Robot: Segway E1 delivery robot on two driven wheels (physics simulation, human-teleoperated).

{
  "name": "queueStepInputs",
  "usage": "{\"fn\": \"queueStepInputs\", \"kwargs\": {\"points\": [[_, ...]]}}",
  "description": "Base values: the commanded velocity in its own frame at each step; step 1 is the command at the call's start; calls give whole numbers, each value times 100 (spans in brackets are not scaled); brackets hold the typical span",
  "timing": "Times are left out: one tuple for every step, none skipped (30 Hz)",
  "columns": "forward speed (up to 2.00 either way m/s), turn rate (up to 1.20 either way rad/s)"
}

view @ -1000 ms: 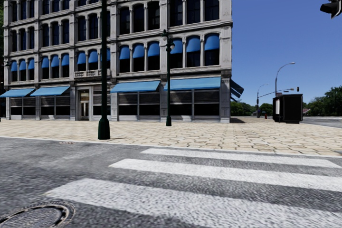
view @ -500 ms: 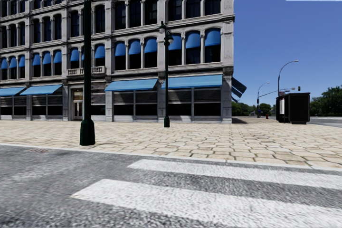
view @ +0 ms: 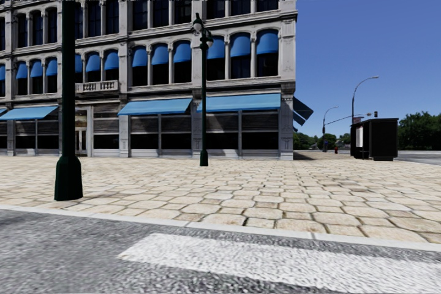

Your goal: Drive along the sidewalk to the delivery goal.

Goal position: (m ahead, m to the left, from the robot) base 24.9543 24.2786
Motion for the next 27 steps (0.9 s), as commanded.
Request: {"fn": "queueStepInputs", "kwargs": {"points": [[200, 0], [200, 0], [200, 0], [200, 0], [200, 0], [200, 0], [200, 0], [200, 0], [200, 0], [200, 0], [200, 0], [200, 0], [200, 0], [200, 0], [200, 0], [200, 0], [200, 0], [200, 0], [200, 0], [200, 0], [200, 0], [200, 0], [200, 7], [200, 21], [200, 34], [200, 34], [200, 44]]}}
